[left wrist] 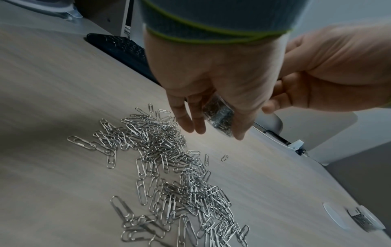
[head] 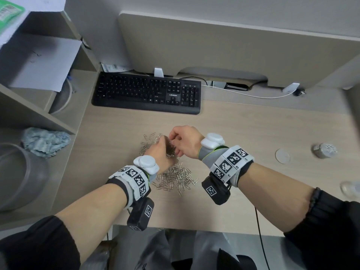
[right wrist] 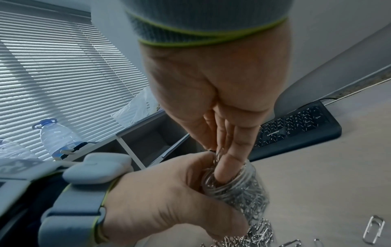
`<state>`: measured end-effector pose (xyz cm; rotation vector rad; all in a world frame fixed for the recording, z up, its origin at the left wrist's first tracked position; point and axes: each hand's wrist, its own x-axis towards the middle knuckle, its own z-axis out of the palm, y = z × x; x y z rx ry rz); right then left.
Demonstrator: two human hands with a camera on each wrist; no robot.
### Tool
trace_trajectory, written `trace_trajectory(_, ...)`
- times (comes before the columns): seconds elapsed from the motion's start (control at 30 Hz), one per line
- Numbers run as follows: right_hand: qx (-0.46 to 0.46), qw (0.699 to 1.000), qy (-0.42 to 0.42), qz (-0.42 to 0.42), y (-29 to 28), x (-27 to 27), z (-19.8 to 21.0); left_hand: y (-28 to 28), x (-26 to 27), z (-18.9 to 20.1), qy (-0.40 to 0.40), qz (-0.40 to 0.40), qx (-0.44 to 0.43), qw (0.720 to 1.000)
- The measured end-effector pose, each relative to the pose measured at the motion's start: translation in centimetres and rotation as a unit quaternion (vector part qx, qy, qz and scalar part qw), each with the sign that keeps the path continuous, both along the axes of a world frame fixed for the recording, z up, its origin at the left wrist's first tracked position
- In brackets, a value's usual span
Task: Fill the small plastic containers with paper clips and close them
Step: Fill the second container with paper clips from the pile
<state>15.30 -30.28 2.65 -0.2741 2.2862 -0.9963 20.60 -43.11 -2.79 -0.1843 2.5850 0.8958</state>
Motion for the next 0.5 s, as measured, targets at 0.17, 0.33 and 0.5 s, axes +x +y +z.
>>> trace_trajectory(0.17,-0.014,1.0,0.007,-0.013,0.2,0.0,0.7,-0.2,0.2,0.1,-0.003,0.005,-0.002,1.0)
trace_trajectory(0.33,-0.041,0.999,0.009,-0.029,-0.2,-0.1,1.1,-0.7,0.6,0.3,0.012,0.016,-0.004,1.0)
trace_trajectory(0.5,-0.008,0.998,0.05,0.022,-0.9,0.3,1.5,-1.5,1.0,0.2,0.012,0.03,0.013,0.999)
